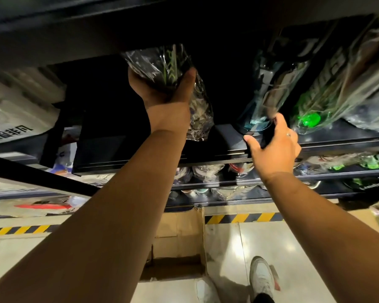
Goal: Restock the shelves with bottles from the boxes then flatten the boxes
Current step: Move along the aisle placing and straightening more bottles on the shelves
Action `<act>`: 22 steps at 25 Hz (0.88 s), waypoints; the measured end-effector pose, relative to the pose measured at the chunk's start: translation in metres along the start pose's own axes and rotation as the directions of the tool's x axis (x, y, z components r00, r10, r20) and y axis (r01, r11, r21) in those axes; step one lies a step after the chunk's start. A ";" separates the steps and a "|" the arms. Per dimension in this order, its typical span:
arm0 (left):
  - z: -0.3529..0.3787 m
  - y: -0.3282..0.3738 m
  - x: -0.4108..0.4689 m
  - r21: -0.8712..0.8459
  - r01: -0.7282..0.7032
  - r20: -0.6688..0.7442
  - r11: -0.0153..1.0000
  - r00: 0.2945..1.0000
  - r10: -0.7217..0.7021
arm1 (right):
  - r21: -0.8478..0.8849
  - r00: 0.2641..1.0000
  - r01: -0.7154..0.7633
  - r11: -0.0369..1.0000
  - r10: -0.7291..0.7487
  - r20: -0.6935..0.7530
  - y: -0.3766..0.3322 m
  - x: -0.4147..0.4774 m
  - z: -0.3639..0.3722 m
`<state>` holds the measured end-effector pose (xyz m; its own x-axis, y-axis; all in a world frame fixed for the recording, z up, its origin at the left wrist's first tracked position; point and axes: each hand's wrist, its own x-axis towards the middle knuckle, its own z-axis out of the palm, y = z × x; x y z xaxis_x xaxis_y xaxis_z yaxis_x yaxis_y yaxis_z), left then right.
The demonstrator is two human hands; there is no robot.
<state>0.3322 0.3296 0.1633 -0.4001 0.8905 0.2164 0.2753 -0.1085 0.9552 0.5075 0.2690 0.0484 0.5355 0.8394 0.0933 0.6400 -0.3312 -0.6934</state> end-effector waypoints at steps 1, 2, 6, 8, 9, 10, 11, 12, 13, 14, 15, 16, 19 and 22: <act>0.004 -0.002 0.002 -0.026 -0.014 0.007 1.000 1.000 0.014 | -0.007 1.000 0.004 1.000 -0.004 -0.002 0.000 0.000 0.001; 0.008 -0.005 0.003 -0.085 0.017 0.042 0.996 0.999 -0.014 | -0.012 1.000 0.005 1.000 -0.005 -0.003 -0.001 0.000 0.001; 0.008 -0.019 -0.010 -0.147 0.157 0.133 0.977 0.981 -0.138 | 0.085 0.999 -0.014 0.996 0.011 0.036 -0.003 -0.005 -0.010; 0.007 -0.024 -0.019 -0.098 0.114 0.126 0.989 0.987 -0.101 | 0.141 0.995 0.067 0.988 -0.075 0.058 0.003 -0.016 -0.016; 0.006 -0.026 -0.020 -0.095 0.099 0.126 0.991 0.988 -0.086 | 0.142 0.990 0.116 0.983 -0.126 0.064 0.007 -0.023 -0.017; 0.006 -0.029 -0.019 -0.083 0.078 0.123 0.993 0.990 -0.068 | 0.135 0.984 0.152 0.979 -0.163 0.071 0.011 -0.029 -0.017; 0.006 -0.030 -0.018 -0.069 0.066 0.135 0.995 0.989 -0.057 | 0.128 0.979 0.181 0.975 -0.191 0.074 0.014 -0.032 -0.017; 0.006 -0.033 -0.018 -0.056 0.060 0.147 0.997 0.988 -0.051 | 0.122 0.976 0.202 0.972 -0.211 0.061 0.014 -0.032 -0.016; 0.007 -0.035 -0.019 -0.052 0.048 0.159 0.997 0.986 -0.040 | 0.120 0.975 0.217 0.969 -0.221 0.024 0.011 -0.033 -0.016; 0.008 -0.038 -0.021 -0.055 0.029 0.160 0.998 0.987 -0.020 | 0.125 0.972 0.234 0.964 -0.231 -0.034 0.008 -0.034 -0.016; 0.008 -0.041 -0.022 -0.051 0.006 0.153 0.999 0.988 0.002 | 0.128 0.965 0.259 0.957 -0.249 -0.087 0.001 -0.039 -0.017; 0.007 -0.044 -0.021 -0.041 -0.006 0.148 0.999 0.989 0.012 | 0.130 0.950 0.306 0.943 -0.295 -0.101 -0.005 -0.045 -0.017; 0.004 -0.045 -0.015 -0.052 0.039 0.169 0.998 0.985 -0.030 | 0.357 0.913 0.262 0.897 -0.350 0.208 -0.032 -0.065 -0.011; -0.002 -0.042 -0.009 -0.052 0.078 0.192 0.996 0.979 -0.067 | 0.627 0.805 -0.446 0.638 -0.021 0.593 -0.070 -0.057 -0.006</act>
<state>0.3229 0.3251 0.1213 -0.2420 0.9641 0.1093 0.1970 -0.0615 0.9785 0.4352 0.2416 0.0958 0.0911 0.9381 -0.3342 -0.1760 -0.3152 -0.9326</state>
